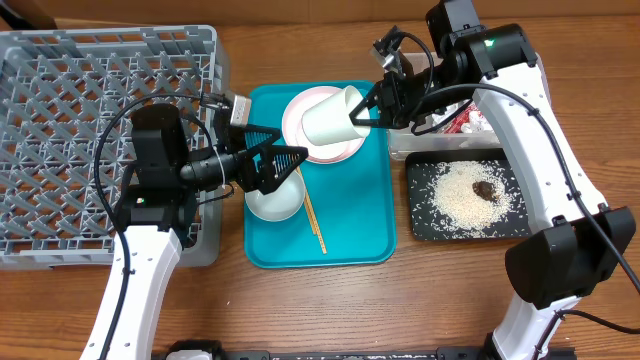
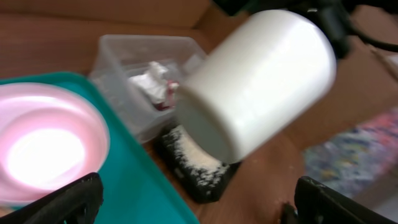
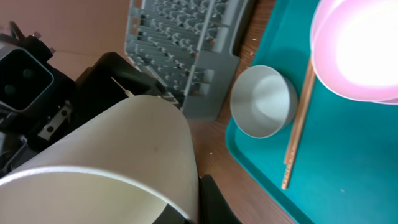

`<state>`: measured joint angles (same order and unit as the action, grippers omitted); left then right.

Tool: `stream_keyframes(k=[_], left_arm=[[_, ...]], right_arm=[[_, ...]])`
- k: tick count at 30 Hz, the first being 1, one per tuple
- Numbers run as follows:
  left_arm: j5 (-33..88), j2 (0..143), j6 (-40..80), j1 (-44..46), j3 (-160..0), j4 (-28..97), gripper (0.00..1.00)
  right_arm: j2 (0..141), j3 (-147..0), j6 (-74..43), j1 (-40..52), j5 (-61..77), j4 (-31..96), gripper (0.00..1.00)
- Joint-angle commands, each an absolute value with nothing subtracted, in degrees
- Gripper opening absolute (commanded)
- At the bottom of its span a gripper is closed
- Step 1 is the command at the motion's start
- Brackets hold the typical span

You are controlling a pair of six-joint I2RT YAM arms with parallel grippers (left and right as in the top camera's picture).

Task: Sort waste into correct bins and load items into the dishwasher
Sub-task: 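Hand the white cup from the right gripper to the left gripper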

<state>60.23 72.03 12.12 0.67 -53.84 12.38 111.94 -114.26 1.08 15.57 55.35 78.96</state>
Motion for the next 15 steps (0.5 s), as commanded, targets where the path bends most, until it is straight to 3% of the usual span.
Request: stream_keyframes(k=[1,15], left_arm=[[72.8,72.4,13.0,0.8,-54.9,8.6,1.0],[71.9,72.4,15.3,0.8,-54.9,2.7,1.0]], right_arm=[[111.7,-114.7,2.0,16.1,59.8,78.7,0.04],[111.7,-114.7,2.0,20.7,70.9,79.0,0.04]])
